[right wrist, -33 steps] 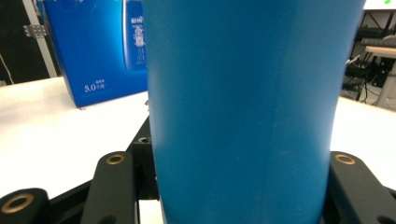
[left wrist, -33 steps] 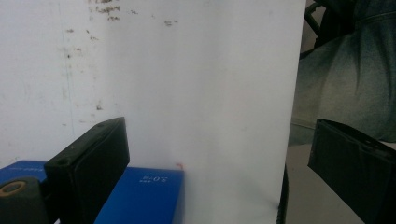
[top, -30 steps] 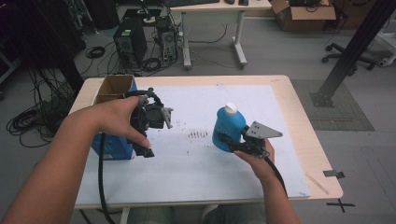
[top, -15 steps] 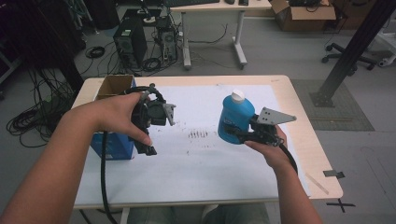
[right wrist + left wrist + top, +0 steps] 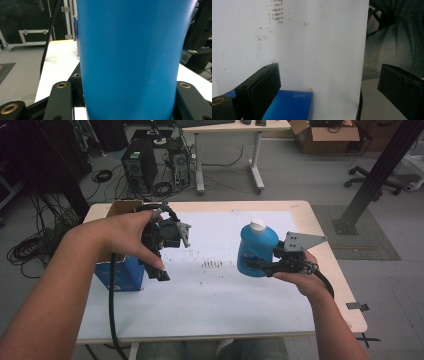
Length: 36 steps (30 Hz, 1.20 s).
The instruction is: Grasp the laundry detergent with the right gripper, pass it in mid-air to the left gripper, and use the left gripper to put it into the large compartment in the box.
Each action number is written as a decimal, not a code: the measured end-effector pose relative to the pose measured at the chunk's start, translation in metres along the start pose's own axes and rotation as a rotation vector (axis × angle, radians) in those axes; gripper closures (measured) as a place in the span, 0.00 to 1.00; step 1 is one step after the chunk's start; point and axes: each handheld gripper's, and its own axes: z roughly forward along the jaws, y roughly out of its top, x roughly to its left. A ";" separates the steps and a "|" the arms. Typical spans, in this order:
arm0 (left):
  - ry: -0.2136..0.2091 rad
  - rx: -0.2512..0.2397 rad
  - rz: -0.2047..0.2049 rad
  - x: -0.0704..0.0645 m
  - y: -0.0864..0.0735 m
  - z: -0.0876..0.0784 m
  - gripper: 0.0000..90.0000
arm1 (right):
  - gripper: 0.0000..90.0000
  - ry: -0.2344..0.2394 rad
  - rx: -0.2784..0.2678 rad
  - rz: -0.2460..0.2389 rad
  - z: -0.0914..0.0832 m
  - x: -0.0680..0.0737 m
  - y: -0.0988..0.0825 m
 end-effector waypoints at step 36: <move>-0.010 0.050 0.036 0.001 0.034 -0.007 0.05 | 0.50 0.168 -0.011 -0.024 0.051 0.021 -0.020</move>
